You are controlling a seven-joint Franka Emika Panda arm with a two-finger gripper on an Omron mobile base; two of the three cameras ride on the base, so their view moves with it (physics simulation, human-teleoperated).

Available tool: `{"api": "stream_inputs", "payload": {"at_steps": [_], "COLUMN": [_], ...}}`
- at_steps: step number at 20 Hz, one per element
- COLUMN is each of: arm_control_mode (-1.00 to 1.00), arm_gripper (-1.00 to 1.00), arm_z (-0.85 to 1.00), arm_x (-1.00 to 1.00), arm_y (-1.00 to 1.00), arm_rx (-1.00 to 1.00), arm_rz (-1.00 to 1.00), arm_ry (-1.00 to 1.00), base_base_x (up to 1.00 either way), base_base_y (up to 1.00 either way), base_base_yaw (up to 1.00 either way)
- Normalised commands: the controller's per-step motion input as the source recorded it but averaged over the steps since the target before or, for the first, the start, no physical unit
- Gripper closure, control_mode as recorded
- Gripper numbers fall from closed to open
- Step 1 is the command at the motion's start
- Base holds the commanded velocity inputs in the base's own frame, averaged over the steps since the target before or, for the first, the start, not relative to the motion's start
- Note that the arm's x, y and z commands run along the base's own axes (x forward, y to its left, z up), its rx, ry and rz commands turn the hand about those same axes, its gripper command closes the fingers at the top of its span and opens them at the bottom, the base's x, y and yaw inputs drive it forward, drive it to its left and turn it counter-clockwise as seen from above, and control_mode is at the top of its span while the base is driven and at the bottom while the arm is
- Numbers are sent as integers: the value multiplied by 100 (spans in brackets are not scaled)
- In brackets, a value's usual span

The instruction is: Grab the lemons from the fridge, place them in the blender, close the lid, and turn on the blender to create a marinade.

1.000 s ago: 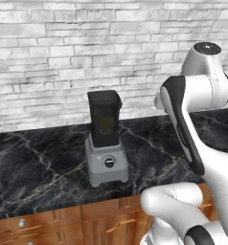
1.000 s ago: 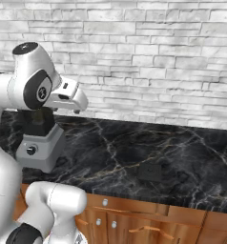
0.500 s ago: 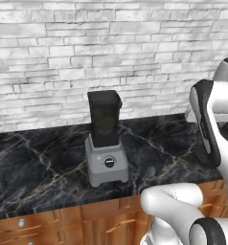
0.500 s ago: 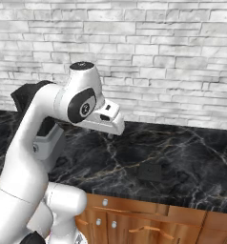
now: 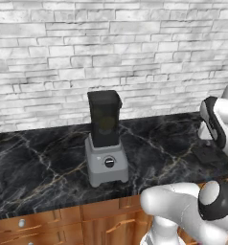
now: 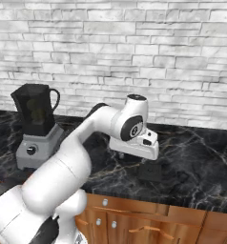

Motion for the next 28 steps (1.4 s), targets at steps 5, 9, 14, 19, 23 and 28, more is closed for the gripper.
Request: {"api": "stream_inputs", "payload": {"at_steps": [5, 9, 14, 19, 23, 28], "arm_control_mode": [-100, -100, -100, -100, -100, -100], "arm_gripper": [-100, -100, -100, -100, -100, -100], "arm_z": [-82, -34, -43, -51, -33, -32], "arm_x": [79, 8, 29, 21, 21, 27], "arm_y": [-75, 0, 0, 0, -2, -15], "arm_rx": [-5, 0, 0, 0, 0, -2], "arm_rz": [3, 0, 0, 0, 0, 1], "arm_ry": [11, 1, -12, -9, 0, -1], "base_base_x": [0, 0, 0, 0, 0, 0], "base_base_y": [0, 0, 0, 0, 0, 0], "base_base_yaw": [0, 0, 0, 0, 0, 0]}}
